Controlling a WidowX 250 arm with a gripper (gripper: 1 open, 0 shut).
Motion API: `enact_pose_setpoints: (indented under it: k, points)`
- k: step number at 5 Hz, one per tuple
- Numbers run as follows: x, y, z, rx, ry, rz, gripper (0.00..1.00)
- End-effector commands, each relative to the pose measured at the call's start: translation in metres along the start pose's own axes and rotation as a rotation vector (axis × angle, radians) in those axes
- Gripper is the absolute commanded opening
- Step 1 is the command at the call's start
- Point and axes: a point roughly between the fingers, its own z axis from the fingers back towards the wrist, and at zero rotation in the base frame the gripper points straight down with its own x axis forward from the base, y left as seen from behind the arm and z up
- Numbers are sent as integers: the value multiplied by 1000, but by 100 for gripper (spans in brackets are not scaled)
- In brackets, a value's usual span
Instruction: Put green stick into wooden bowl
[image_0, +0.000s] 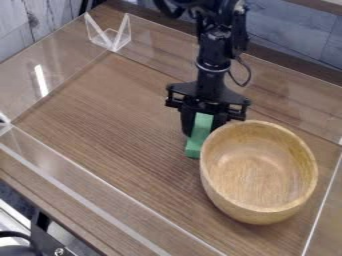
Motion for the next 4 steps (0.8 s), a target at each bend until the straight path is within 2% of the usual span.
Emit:
enact_pose_setpoints:
  k: [1,3,4]
  points:
    - [10,1,6,-7,-10,-8,0]
    - [0,12,27,-41,-59,-47,0]
    - [-11,25,43,-60,-86,-42,0]
